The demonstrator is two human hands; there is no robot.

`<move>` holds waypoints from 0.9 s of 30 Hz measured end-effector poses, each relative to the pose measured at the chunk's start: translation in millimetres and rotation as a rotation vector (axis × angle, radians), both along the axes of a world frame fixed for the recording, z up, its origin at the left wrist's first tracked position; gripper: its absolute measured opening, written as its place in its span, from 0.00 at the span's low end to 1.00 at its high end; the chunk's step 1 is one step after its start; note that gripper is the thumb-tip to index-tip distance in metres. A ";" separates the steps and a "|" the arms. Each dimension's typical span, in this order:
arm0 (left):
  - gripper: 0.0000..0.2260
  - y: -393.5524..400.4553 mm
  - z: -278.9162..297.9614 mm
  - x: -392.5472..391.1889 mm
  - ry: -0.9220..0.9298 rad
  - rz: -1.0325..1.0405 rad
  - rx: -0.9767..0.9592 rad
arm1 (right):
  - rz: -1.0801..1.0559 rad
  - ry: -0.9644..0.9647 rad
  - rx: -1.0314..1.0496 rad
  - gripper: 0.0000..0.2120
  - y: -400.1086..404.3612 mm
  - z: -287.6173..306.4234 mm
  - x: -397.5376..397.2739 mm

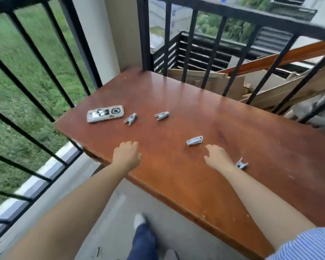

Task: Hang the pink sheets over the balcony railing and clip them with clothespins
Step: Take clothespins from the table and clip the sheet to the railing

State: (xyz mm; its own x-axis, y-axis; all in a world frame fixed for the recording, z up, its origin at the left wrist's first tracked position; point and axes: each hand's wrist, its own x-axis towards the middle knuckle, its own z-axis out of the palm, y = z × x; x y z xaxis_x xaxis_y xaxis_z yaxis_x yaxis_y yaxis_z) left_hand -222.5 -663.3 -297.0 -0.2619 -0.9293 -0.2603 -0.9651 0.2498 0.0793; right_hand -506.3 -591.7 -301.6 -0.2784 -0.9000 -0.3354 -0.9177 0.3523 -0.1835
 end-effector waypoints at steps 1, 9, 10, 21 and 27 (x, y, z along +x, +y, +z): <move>0.16 -18.4 -4.0 -0.6 0.005 0.015 -0.006 | 0.012 0.008 0.010 0.21 -13.4 -4.7 -1.7; 0.24 -161.7 -44.5 -8.3 0.050 0.129 0.088 | -0.061 0.023 0.161 0.28 -88.1 -44.2 -8.5; 0.25 -174.2 -50.9 -9.8 0.065 0.141 0.097 | -0.090 0.007 0.179 0.25 -92.4 -48.6 -9.3; 0.09 -177.5 -83.4 -5.9 0.315 0.207 0.094 | -0.149 -0.415 0.157 0.17 -94.3 -51.6 25.5; 0.06 -84.6 -47.9 31.9 0.530 0.252 0.010 | 0.100 -0.627 0.091 0.16 -81.1 -44.1 77.0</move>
State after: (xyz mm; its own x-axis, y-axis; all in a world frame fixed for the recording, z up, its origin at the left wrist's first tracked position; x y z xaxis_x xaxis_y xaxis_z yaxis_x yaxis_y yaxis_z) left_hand -190.5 -747.9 -344.9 -0.1302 -0.9780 -0.1630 -0.8228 0.0149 0.5681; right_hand -429.3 -672.8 -345.8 0.0798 -0.8717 -0.4836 -0.6749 0.3097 -0.6698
